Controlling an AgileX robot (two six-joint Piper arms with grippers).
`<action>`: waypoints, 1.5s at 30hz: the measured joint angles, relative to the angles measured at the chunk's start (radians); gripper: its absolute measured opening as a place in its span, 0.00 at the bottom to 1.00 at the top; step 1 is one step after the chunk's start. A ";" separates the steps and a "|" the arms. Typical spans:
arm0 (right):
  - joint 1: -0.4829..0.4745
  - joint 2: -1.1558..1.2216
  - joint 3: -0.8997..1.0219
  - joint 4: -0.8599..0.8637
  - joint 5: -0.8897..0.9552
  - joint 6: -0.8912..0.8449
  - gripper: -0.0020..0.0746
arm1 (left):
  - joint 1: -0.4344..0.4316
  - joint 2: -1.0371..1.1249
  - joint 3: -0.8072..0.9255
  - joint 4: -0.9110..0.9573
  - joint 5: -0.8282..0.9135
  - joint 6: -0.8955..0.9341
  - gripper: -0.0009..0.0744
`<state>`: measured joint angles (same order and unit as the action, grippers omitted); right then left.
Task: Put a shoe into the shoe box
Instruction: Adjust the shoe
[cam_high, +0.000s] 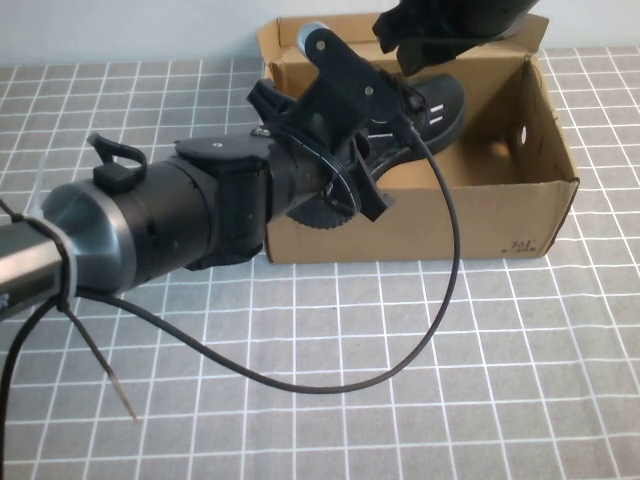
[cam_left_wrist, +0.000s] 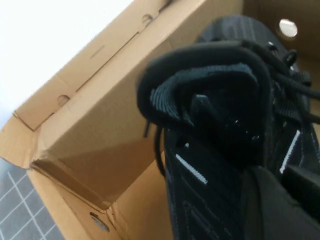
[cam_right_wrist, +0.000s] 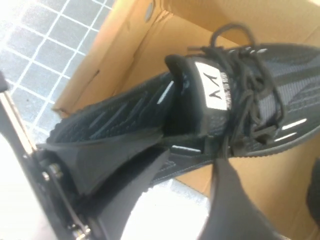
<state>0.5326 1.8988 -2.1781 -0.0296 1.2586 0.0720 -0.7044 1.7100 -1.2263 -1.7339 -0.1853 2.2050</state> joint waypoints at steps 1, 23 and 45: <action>0.000 -0.004 0.000 0.000 0.002 0.000 0.43 | 0.000 0.000 0.000 -0.001 0.000 0.002 0.06; 0.000 -0.400 0.289 -0.174 0.006 0.046 0.01 | 0.210 0.000 -0.116 0.078 0.539 -0.081 0.06; 0.000 -0.874 0.864 -0.317 0.005 0.270 0.01 | 0.397 0.259 -0.514 0.551 1.162 -0.446 0.06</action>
<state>0.5326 1.0245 -1.3140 -0.3466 1.2639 0.3417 -0.3074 1.9690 -1.7403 -1.1829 0.9764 1.7588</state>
